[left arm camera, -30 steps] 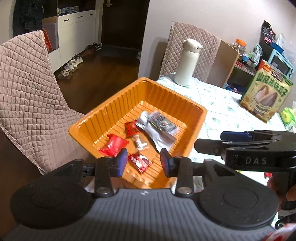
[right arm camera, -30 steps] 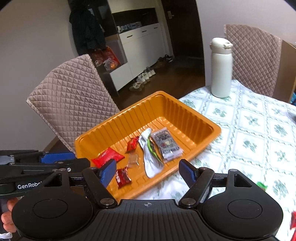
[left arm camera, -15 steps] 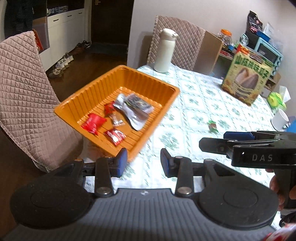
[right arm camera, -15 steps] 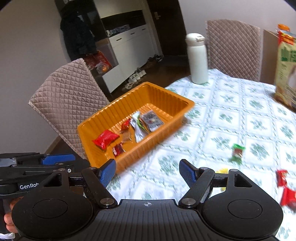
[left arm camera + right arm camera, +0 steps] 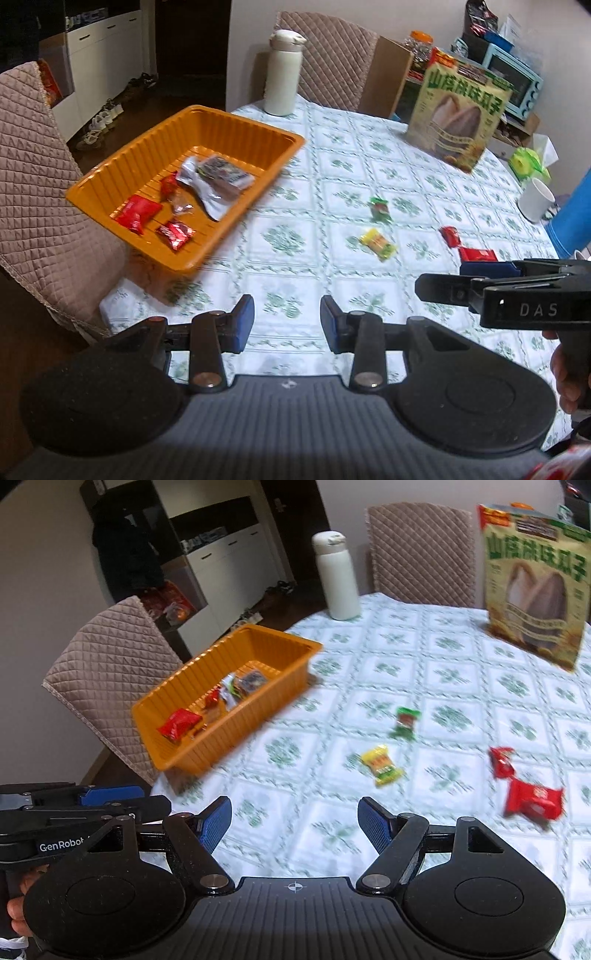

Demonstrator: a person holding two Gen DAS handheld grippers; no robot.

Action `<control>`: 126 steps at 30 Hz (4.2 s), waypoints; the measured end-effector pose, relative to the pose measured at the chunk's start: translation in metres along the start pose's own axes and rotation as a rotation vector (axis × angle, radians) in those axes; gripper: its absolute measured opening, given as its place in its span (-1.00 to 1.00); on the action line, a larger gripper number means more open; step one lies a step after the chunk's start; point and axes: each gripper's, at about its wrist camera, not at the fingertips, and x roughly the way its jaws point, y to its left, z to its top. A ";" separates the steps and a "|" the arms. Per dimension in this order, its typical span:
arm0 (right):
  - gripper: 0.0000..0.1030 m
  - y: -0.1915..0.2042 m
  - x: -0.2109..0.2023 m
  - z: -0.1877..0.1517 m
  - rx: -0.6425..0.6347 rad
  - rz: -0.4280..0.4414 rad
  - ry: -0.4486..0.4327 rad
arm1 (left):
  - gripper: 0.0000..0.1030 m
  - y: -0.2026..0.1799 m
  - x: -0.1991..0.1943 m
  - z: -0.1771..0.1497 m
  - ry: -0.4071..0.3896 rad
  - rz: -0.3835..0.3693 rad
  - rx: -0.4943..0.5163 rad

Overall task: Organize snacks
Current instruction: 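Move both tools back over the table toward the remaining snacks, then grasp the yellow candy with the left tool while the right tool grasps the red packet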

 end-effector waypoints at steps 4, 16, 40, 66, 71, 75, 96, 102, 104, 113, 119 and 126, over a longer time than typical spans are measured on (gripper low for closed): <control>0.46 -0.018 -0.011 -0.010 0.030 -0.026 0.007 | -0.32 -0.017 0.005 -0.003 0.011 -0.013 0.027; 0.46 -0.069 -0.039 -0.035 0.106 -0.106 0.013 | -0.32 -0.065 0.026 -0.009 0.050 -0.045 0.106; 0.46 -0.139 -0.041 -0.039 0.207 -0.187 -0.005 | -0.31 -0.118 0.106 0.015 0.056 -0.046 0.099; 0.46 -0.188 -0.027 -0.017 0.303 -0.238 -0.018 | -0.31 -0.130 0.190 0.047 0.054 -0.008 0.139; 0.46 -0.192 -0.028 -0.018 0.313 -0.250 -0.016 | -0.40 -0.133 0.192 0.045 0.039 0.002 0.207; 0.46 -0.194 -0.027 -0.019 0.315 -0.253 -0.018 | -0.60 -0.132 0.191 0.044 0.032 -0.010 0.232; 0.46 -0.202 0.005 0.006 -0.043 -0.148 -0.041 | -0.64 -0.095 0.155 0.043 0.031 0.029 0.135; 0.45 -0.210 0.027 0.013 -0.104 -0.077 0.046 | -0.64 -0.088 0.145 0.041 0.027 0.038 0.112; 0.45 -0.212 0.031 0.011 -0.116 -0.073 0.079 | -0.64 -0.086 0.141 0.041 0.024 0.042 0.105; -0.01 -0.198 0.030 -0.001 -0.112 -0.077 0.121 | -0.64 -0.077 0.131 0.039 0.014 0.061 0.077; -0.28 -0.201 0.032 0.000 -0.043 -0.129 0.108 | -0.64 -0.076 0.123 0.038 0.000 0.069 0.080; -0.46 -0.200 0.031 -0.001 -0.044 -0.150 0.102 | -0.64 -0.071 0.115 0.036 -0.008 0.072 0.074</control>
